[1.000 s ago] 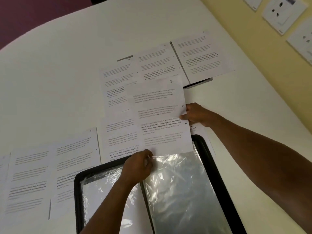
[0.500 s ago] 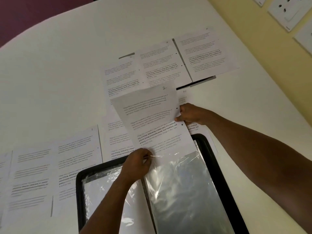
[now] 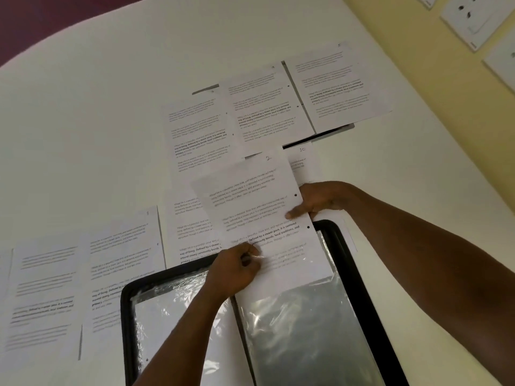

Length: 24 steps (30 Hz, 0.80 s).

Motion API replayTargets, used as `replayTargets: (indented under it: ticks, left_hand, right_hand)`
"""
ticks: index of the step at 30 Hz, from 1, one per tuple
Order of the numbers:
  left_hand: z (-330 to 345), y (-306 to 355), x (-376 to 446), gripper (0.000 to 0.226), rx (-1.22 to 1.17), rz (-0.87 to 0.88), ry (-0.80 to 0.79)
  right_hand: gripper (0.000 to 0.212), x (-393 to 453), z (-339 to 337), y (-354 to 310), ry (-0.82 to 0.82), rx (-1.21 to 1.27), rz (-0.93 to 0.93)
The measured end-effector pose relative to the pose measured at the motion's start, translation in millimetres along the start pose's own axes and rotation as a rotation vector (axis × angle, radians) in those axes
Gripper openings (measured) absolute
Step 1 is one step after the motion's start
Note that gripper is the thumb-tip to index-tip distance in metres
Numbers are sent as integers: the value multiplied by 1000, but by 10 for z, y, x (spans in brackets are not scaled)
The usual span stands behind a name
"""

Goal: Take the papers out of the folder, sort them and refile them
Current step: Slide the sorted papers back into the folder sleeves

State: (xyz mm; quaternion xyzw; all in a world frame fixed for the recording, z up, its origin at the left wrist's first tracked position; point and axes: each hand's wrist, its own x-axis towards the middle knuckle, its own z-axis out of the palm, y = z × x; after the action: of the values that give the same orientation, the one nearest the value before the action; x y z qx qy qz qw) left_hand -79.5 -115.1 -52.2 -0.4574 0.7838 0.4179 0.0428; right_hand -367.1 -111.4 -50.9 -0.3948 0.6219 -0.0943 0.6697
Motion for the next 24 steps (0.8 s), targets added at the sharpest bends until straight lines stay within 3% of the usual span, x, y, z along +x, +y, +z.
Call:
replayTargets:
  ticks: [4,6,13,16,19,24]
  left_hand:
    - [69,97,65,6,-39,-8,-15]
    - [75,144,80,8,-36,-12,-15]
    - [46,146,85,15,-63,-33,-31]
    - [44,142,96,13,-91,-40,-12]
    - [48,170,109,11,-126,-36,-20]
    - [91,281,140,12,-140,-4,-76]
  right_hand:
    - [50,113,59,107,261,144,-88]
    - [48,90,64,147,223,215,-90]
    - [76,-136,-25,123,-51,200,43]
    - [61,-79,29,82,66,231,21]
    - [42,27,103,70,190,424,-2]
    - [43,158,247,72,249,534,-12]
